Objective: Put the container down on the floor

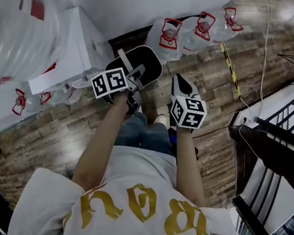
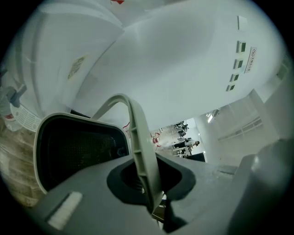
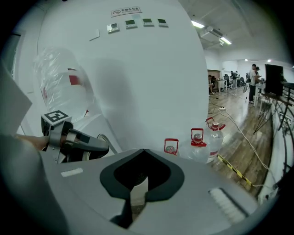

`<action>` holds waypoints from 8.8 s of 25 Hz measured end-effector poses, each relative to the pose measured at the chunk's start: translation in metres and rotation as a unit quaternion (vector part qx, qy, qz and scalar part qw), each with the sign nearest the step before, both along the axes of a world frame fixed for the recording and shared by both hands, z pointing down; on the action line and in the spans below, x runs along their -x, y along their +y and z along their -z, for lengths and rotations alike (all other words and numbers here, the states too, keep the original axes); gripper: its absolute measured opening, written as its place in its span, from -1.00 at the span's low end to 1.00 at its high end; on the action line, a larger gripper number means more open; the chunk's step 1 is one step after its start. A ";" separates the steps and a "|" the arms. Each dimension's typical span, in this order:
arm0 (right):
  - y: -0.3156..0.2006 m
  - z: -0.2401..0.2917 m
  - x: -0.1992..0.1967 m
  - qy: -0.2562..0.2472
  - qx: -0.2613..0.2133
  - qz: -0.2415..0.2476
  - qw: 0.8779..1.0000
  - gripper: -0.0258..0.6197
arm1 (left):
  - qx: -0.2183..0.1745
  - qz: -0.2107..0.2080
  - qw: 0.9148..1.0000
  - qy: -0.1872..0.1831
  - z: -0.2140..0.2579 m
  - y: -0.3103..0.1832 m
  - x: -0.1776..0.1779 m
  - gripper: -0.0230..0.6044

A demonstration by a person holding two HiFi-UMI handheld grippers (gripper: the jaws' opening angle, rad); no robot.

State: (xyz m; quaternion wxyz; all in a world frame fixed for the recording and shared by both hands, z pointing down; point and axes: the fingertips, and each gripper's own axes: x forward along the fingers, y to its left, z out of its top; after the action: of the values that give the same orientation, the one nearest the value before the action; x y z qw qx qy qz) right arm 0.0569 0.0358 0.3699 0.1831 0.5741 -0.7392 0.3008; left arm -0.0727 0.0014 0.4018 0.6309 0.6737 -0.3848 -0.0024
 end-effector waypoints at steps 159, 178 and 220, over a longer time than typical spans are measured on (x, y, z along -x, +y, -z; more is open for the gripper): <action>-0.079 -0.379 0.077 -0.007 0.190 0.282 0.940 -0.83 | 0.262 0.028 0.877 -0.403 -0.481 -0.009 0.139 -0.36; -0.081 -0.303 0.088 0.011 0.139 0.265 0.954 -0.83 | 0.099 -0.041 0.918 -0.381 -0.374 -0.065 0.103 -0.92; -0.068 0.078 0.037 -0.026 -0.108 0.087 0.990 -0.83 | -0.257 -0.056 0.929 -0.261 0.106 -0.045 0.026 -0.93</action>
State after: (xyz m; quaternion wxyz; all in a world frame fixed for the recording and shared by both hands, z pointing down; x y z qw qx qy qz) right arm 0.0196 -0.0325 0.2916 0.1261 0.5156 -0.8192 0.2173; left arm -0.0982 -0.0437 0.2956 0.3122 0.8100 -0.4842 0.1098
